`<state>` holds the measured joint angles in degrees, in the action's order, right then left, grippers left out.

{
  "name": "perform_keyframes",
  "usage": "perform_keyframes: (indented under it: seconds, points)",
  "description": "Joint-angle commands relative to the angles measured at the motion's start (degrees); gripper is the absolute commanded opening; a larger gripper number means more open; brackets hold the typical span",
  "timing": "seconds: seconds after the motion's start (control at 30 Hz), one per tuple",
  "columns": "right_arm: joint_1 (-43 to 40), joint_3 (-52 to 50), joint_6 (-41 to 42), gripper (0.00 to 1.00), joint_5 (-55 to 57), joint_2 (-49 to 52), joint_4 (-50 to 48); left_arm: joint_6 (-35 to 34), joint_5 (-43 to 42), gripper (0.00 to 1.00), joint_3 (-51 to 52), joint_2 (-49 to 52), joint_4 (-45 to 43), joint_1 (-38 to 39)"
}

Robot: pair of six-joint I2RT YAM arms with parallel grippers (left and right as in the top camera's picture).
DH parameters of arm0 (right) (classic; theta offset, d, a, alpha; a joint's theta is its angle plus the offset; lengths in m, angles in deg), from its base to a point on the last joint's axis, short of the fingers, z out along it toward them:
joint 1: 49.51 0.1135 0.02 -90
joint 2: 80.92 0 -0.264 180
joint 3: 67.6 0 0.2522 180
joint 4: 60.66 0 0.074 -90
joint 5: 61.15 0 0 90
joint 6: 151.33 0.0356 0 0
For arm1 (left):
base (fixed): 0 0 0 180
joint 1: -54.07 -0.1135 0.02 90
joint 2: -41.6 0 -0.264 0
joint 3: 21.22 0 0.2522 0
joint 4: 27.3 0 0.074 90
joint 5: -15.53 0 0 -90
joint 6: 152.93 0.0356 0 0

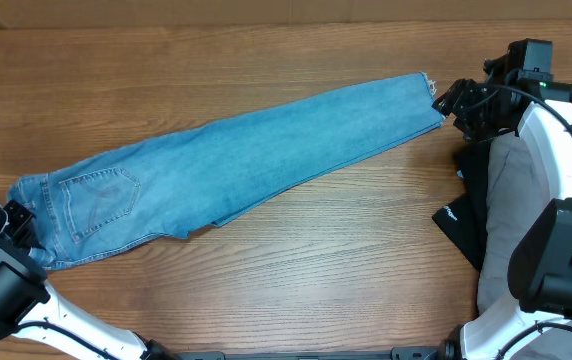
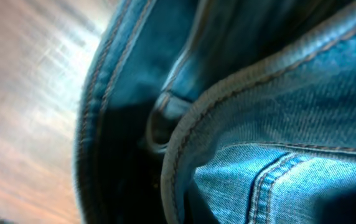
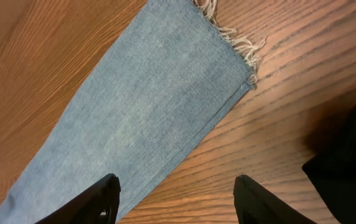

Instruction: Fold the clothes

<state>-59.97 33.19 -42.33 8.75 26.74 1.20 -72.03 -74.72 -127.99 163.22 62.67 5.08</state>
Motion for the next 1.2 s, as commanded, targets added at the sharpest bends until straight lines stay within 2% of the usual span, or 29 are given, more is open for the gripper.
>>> perform_keyframes:
  seconds: [0.0,0.27,0.47,0.77,1.03,1.1,1.17]
  points:
    - [-0.2,0.4,-1.3,0.63,1.2,-0.3,-0.9,-3.3,6.4,0.04,-1.4,-2.8,1.8,-2.1]
    - [-0.2,-0.7,-6.5,0.63,4.6,2.0,-10.4,-2.4,2.2,0.04,-1.4,-3.2,1.1,-5.5]
    - [-0.2,-0.7,-6.9,0.63,4.4,10.3,-16.9,0.2,-0.9,0.05,-1.4,-3.2,-0.1,-4.8]
    - [0.2,-0.7,-6.8,0.63,-4.1,20.6,-22.5,1.5,-0.8,0.06,-1.4,-3.2,-0.2,-4.6]
    - [1.5,-0.7,-6.7,0.42,-5.7,22.2,-19.6,1.9,-0.9,0.06,-1.4,-3.2,-0.1,-4.5]
    - [1.4,-0.7,-6.9,0.32,-5.7,22.2,-17.8,1.9,-0.9,0.06,-1.4,-3.2,0.0,-4.5]
    - [1.0,-0.7,-6.9,0.16,-5.7,22.2,-16.9,1.9,-0.9,0.06,-1.4,-3.2,-0.1,-4.6]
